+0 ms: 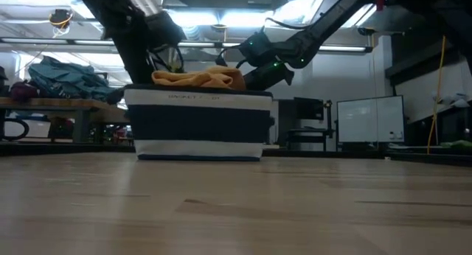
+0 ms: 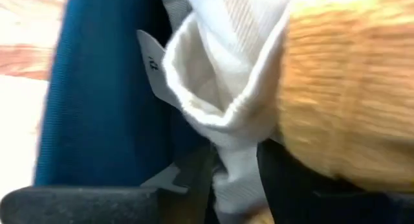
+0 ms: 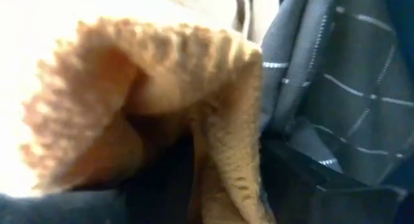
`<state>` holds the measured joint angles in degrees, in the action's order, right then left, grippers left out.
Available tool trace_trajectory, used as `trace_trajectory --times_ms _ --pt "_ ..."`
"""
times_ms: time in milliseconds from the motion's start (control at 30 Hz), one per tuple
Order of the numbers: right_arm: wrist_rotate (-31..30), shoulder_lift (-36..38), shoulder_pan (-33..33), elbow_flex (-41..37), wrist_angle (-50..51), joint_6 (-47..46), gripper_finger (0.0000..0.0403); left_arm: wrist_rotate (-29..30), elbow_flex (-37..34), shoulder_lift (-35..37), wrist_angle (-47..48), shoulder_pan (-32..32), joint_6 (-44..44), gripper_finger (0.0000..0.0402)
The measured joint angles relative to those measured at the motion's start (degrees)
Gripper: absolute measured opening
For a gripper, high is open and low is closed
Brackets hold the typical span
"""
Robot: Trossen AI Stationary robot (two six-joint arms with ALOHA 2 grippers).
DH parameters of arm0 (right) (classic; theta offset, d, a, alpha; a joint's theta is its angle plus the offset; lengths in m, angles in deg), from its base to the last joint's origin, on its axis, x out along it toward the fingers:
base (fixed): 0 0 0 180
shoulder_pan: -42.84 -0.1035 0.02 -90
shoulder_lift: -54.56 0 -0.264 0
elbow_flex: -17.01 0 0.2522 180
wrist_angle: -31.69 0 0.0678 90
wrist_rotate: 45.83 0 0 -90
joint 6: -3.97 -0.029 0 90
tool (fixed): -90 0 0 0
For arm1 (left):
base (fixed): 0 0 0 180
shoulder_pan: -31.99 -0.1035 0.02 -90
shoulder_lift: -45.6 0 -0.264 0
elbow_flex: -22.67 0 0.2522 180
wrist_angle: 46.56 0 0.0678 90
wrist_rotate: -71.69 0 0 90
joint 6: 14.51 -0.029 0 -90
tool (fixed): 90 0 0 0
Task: Fold towel
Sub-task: Put the stacked folded colored towels into the blue laundry bin
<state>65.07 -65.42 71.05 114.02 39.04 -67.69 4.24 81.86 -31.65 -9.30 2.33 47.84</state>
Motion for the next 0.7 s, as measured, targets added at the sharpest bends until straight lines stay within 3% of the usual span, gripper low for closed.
trace_trajectory --times_ms 333,700 --pt "-1.0 -0.1 0.1 0.1 4.5 -0.1 0.0135 1.2 -0.1 10.7 3.0 0.5 -1.9 0.0077" --pt "-0.7 -0.1 0.0 2.1 3.8 0.0 0.0133 1.0 -0.2 18.7 2.3 1.9 -2.4 0.0072"
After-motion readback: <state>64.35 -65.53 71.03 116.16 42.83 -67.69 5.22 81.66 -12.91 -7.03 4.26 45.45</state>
